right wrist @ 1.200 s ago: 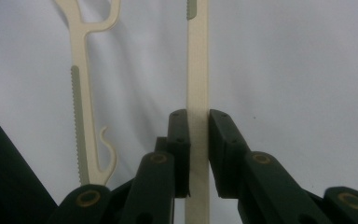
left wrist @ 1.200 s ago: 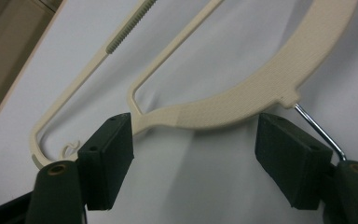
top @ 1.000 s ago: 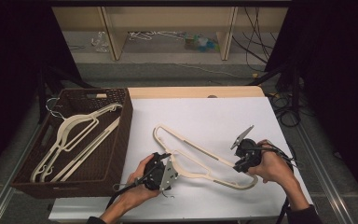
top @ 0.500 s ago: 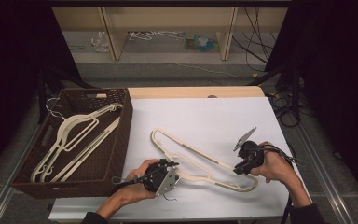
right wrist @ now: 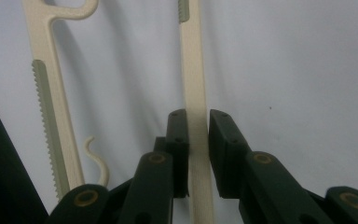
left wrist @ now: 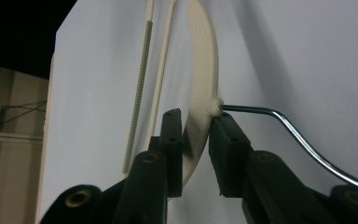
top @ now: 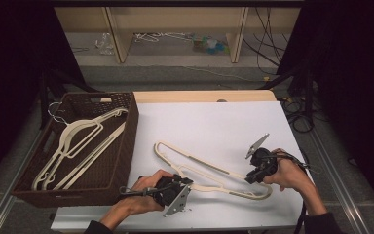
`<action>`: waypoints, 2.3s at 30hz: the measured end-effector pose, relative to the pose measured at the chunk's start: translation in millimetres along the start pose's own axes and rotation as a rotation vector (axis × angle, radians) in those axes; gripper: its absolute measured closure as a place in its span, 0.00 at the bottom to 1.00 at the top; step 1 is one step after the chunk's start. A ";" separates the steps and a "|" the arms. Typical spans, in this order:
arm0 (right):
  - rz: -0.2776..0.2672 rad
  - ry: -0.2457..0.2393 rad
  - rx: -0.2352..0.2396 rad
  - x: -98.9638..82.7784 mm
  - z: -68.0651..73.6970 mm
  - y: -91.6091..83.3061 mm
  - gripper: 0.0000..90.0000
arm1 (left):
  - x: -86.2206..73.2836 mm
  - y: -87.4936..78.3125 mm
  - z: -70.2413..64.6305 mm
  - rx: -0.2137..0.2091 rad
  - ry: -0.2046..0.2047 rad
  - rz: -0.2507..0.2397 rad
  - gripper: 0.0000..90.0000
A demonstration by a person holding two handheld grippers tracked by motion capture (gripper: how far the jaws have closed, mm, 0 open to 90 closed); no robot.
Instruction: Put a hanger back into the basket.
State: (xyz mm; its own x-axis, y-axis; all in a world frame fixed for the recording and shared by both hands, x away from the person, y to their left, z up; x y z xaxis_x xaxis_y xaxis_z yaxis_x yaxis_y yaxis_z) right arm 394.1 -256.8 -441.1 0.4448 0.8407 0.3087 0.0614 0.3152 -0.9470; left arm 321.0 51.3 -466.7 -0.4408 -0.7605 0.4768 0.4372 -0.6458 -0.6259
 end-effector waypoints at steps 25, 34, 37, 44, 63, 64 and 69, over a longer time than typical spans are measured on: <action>-0.406 0.162 -0.128 -14.1 -14.3 -54.0 0.44 | 42.9 -56.1 29.0 -0.012 -0.103 -0.040 0.95; -0.553 0.236 -0.227 -24.8 -21.2 -71.2 0.39 | 58.2 -93.9 40.4 -0.040 -0.272 -0.080 0.95; -0.545 0.253 -0.235 -31.8 -23.5 -71.9 0.39 | 56.7 -110.2 42.4 -0.041 -0.354 -0.105 0.95; -0.559 0.293 -0.283 -43.1 -20.4 -68.3 0.35 | 42.2 -144.6 57.5 -0.014 -0.582 -0.205 0.95; -0.677 0.257 -0.355 -47.0 23.5 -44.2 0.26 | -27.1 -199.5 91.1 0.114 -1.034 -0.415 0.96; -0.671 0.240 -0.346 -46.4 25.5 -43.2 0.27 | -30.2 -201.4 93.0 0.115 -1.050 -0.429 0.96; -0.650 0.198 -0.319 -43.4 35.8 -38.1 0.27 | -41.9 -218.2 105.1 0.129 -1.140 -0.465 0.96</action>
State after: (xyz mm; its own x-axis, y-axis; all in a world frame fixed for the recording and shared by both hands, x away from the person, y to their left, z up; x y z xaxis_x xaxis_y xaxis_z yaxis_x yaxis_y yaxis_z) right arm 340.5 -289.5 -415.2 0.3811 0.4241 0.8215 0.6095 0.5529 -0.5682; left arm 326.5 217.0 -285.3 0.3309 -0.0403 0.9428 0.5243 -0.8228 -0.2192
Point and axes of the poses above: each handheld gripper's, and its own axes: y roughly forward along the jaws, x roughly out of its top, z roughly to its left, the point moved 1 cm from there along y, roughly forward along the jaws, and after that the axes turned 5 degrees about -y, right-handed, at the moved point
